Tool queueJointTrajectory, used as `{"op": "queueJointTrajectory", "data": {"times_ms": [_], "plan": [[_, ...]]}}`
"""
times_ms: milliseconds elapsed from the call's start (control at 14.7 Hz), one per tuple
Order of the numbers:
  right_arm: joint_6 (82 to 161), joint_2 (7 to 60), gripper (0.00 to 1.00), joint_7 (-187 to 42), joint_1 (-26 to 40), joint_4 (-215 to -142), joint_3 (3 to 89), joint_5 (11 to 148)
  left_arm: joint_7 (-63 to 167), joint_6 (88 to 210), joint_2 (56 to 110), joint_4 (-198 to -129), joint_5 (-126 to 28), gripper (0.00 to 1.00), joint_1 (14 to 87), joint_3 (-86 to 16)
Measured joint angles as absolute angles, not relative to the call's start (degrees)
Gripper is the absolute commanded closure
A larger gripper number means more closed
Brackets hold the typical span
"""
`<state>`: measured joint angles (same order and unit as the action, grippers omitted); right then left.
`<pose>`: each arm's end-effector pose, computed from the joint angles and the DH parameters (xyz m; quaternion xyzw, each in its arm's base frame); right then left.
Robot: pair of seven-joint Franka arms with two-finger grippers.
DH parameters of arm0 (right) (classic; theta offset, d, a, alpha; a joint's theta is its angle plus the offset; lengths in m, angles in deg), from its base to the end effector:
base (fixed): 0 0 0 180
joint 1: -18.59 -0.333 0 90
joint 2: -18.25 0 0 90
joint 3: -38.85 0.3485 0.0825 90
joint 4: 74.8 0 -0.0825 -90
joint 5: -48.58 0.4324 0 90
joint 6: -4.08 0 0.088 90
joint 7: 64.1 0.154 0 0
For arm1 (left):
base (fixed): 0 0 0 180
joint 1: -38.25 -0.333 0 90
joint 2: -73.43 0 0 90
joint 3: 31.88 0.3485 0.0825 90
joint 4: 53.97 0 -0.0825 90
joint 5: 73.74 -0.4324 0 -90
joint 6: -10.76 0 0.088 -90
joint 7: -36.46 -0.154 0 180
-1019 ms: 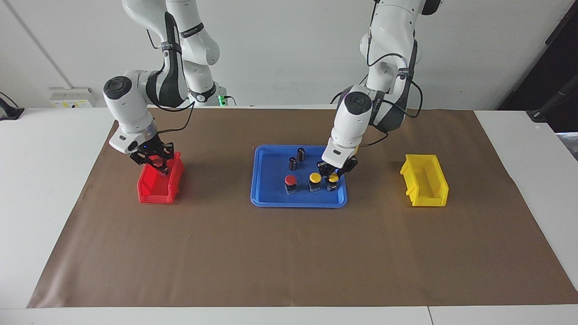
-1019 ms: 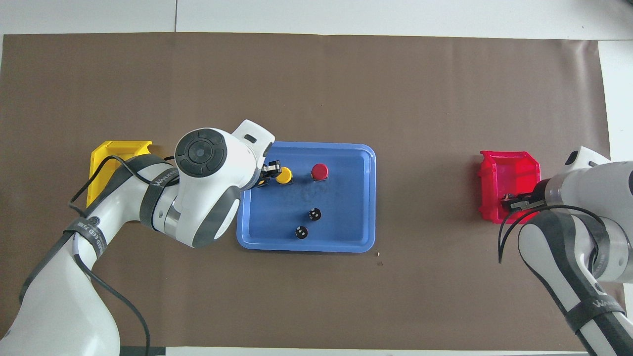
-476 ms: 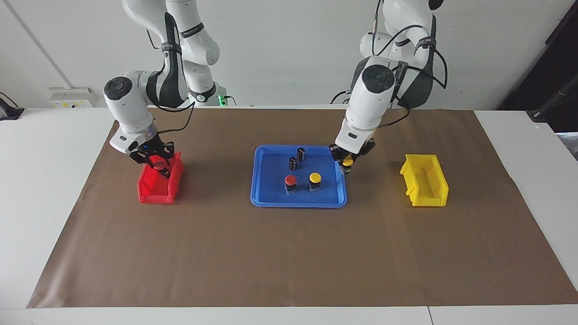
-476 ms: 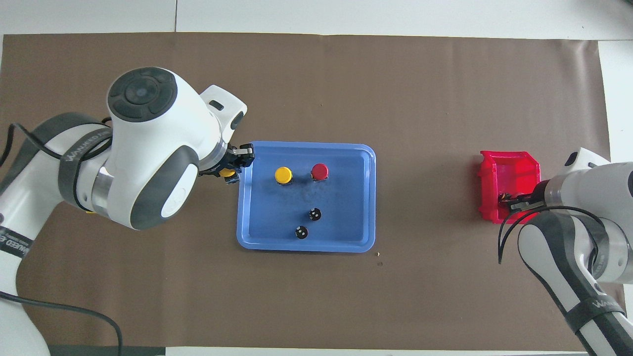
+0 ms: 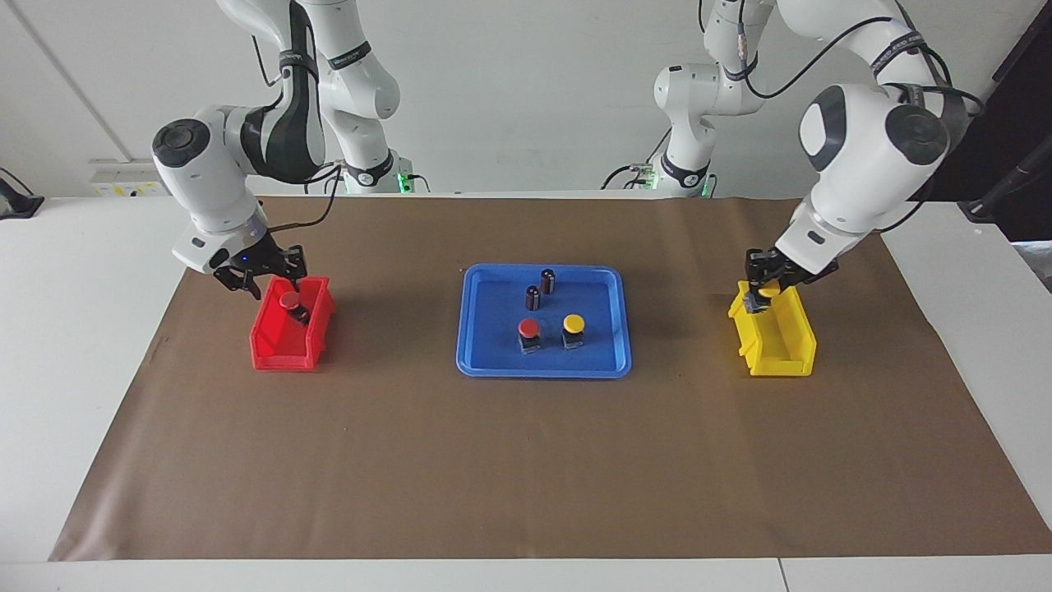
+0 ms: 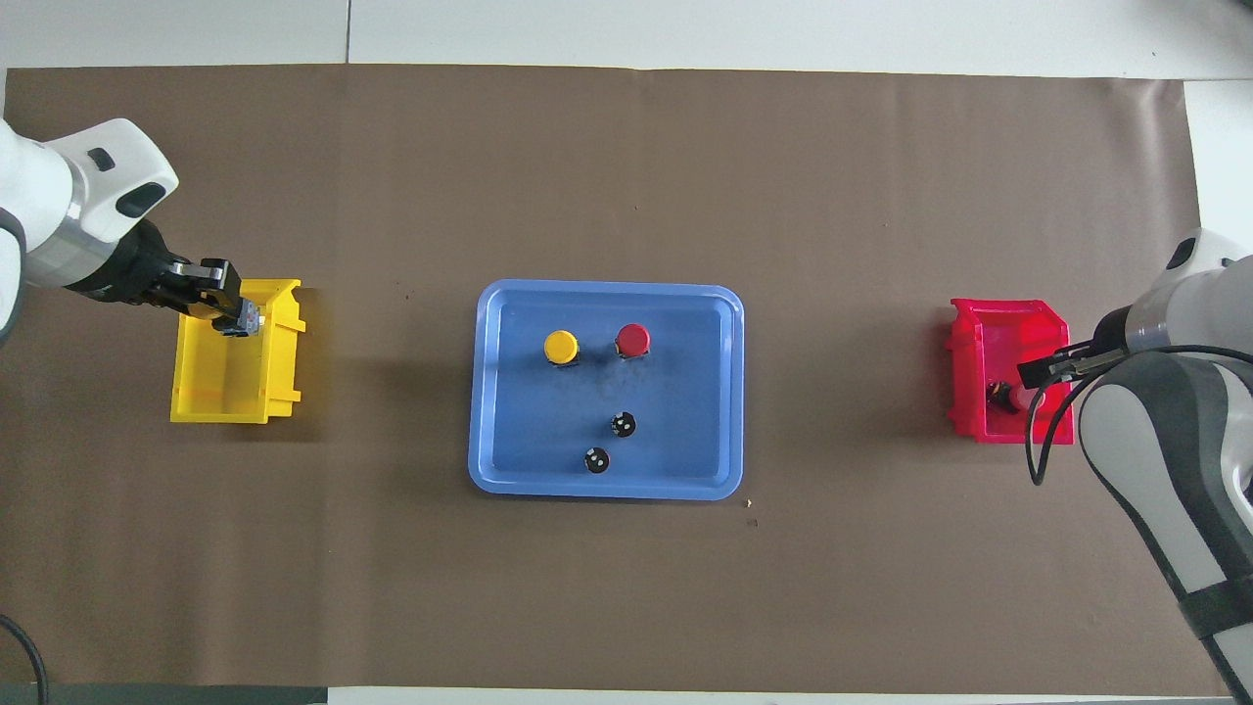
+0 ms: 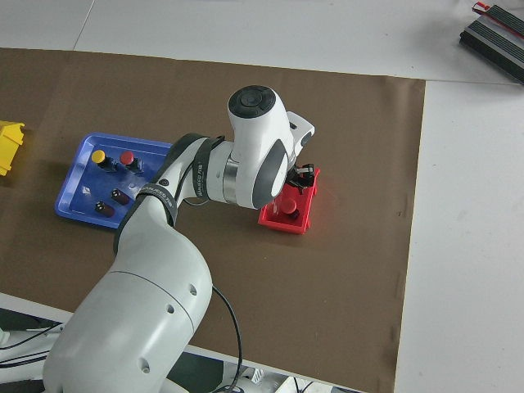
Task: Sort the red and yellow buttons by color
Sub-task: 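Carry the yellow button into the yellow bin and open the left gripper, then grasp the second red button with the right gripper while the left gripper withdraws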
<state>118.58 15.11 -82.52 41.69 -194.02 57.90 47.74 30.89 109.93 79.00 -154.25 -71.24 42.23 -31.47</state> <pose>0.5704 -0.0408 0.4114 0.9916 0.1278 -0.0181 0.0123 0.6224 -0.0450 0.4700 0.9953 -0.0748 -0.0579 0.0220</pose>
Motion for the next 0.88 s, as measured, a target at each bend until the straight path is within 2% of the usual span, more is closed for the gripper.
{"op": "queueJointTrajectory", "data": {"times_ms": [68,408,680,748,816,883], "plan": [[116.6,16.27,0.04,-79.84,39.61,-190.71,57.98,47.84,29.46,111.3,78.73,-155.61,-71.21,0.99,40.66,-31.47],[114.45,24.1,0.03,-54.98,22.04,-176.59,58.52,47.81,28.05,126.7,76.85,-170.49,-71.19,0.99,39.16,-31.62],[114.55,34.32,0.03,-35.93,8.13,-166.57,58.5,42.76,27.59,133.07,76.77,-178.36,-71.2,0.96,39.16,-31.63],[115.1,37.06,0.03,-32.3,5.51,-164.95,58.49,40.74,27.51,133.69,76.57,-179.25,-71.2,0.9,39.15,-31.62],[116.3,39.52,0.03,-29.33,3.59,-163.81,58.46,38.87,27.42,134.2,76.21,-179.67,-71.2,0.77,39.12,-31.61],[117.7,41.49,0.03,-27.32,2.47,-163.1,58.43,37.83,27.28,134.39,75.78,-179.97,-71.2,0.51,39.12,-31.62]]}}
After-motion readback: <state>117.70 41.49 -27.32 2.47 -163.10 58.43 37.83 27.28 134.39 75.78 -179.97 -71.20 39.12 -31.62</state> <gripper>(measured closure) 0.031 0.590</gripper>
